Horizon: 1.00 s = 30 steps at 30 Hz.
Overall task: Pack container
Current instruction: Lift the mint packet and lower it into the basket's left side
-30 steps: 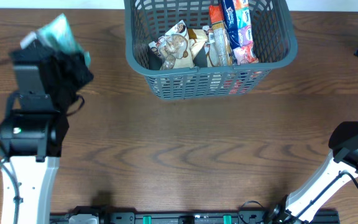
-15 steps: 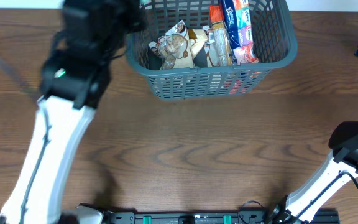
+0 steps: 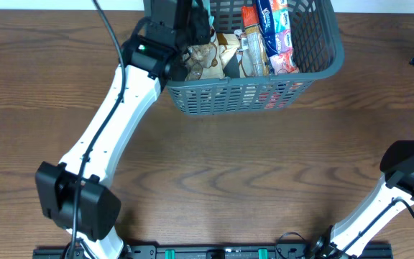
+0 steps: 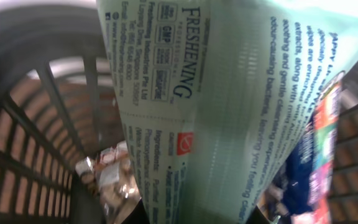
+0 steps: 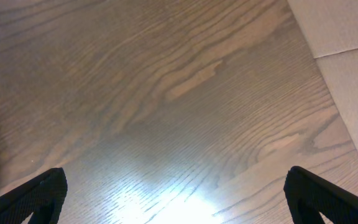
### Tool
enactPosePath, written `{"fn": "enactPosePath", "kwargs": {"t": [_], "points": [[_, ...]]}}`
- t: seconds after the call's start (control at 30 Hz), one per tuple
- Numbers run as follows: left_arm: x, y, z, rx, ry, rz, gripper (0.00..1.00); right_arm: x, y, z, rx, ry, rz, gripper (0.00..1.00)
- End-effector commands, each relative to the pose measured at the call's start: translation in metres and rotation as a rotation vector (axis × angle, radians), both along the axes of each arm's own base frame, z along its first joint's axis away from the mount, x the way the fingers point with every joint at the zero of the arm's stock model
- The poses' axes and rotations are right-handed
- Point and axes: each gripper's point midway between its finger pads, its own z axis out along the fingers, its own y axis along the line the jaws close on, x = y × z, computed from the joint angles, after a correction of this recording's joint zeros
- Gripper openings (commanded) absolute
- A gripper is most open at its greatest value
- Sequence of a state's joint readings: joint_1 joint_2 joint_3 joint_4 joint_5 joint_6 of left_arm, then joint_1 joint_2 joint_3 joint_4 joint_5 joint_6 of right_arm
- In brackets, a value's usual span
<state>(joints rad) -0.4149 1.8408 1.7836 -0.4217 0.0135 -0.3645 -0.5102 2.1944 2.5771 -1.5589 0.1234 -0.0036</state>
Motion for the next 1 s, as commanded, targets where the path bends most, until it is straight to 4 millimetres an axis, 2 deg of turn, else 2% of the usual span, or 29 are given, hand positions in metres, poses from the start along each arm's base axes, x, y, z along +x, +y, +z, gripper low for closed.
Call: {"fn": "enactPosePath", "kwargs": {"t": [0.0, 0.17, 0.4, 0.43, 0.47, 0.53, 0.57, 0.6, 0.87, 0.97], "points": [[0.001, -0.003, 0.002, 0.020, -0.003, -0.014, 0.06, -0.005, -0.005, 0.003, 0.002, -0.008, -0.027, 0.99], [-0.001, -0.001, -0.018, 0.054, 0.052, -0.021, 0.06, -0.005, -0.005, 0.003, 0.002, -0.008, -0.027, 0.99], [-0.006, 0.001, -0.025, 0.069, 0.083, -0.023, 0.07, -0.005, -0.005, 0.003, 0.002, -0.008, -0.027, 0.99], [-0.006, 0.000, -0.025, 0.069, 0.083, -0.025, 0.11, -0.005, -0.005, 0.003, 0.002, -0.008, -0.027, 0.99], [-0.006, -0.001, -0.025, 0.069, 0.082, -0.026, 0.23, -0.005, -0.005, 0.003, 0.002, -0.008, -0.027, 0.99], [-0.006, -0.002, -0.025, 0.069, 0.081, -0.028, 0.33, -0.005, -0.005, 0.003, 0.002, -0.008, -0.027, 0.99], [-0.007, -0.003, -0.025, 0.069, 0.081, -0.029, 0.43, -0.005, -0.005, 0.003, 0.002, -0.008, -0.027, 0.99], [-0.007, -0.003, -0.025, 0.069, 0.081, -0.030, 0.48, -0.005, -0.005, 0.003, 0.002, -0.008, -0.027, 0.99], [-0.006, -0.003, -0.024, 0.074, 0.074, -0.035, 0.48, -0.005, -0.005, 0.003, 0.002, -0.008, -0.027, 0.99], [-0.004, -0.004, -0.013, 0.091, 0.030, -0.056, 0.48, -0.005, -0.005, 0.003, 0.002, -0.008, -0.027, 0.99]]}}
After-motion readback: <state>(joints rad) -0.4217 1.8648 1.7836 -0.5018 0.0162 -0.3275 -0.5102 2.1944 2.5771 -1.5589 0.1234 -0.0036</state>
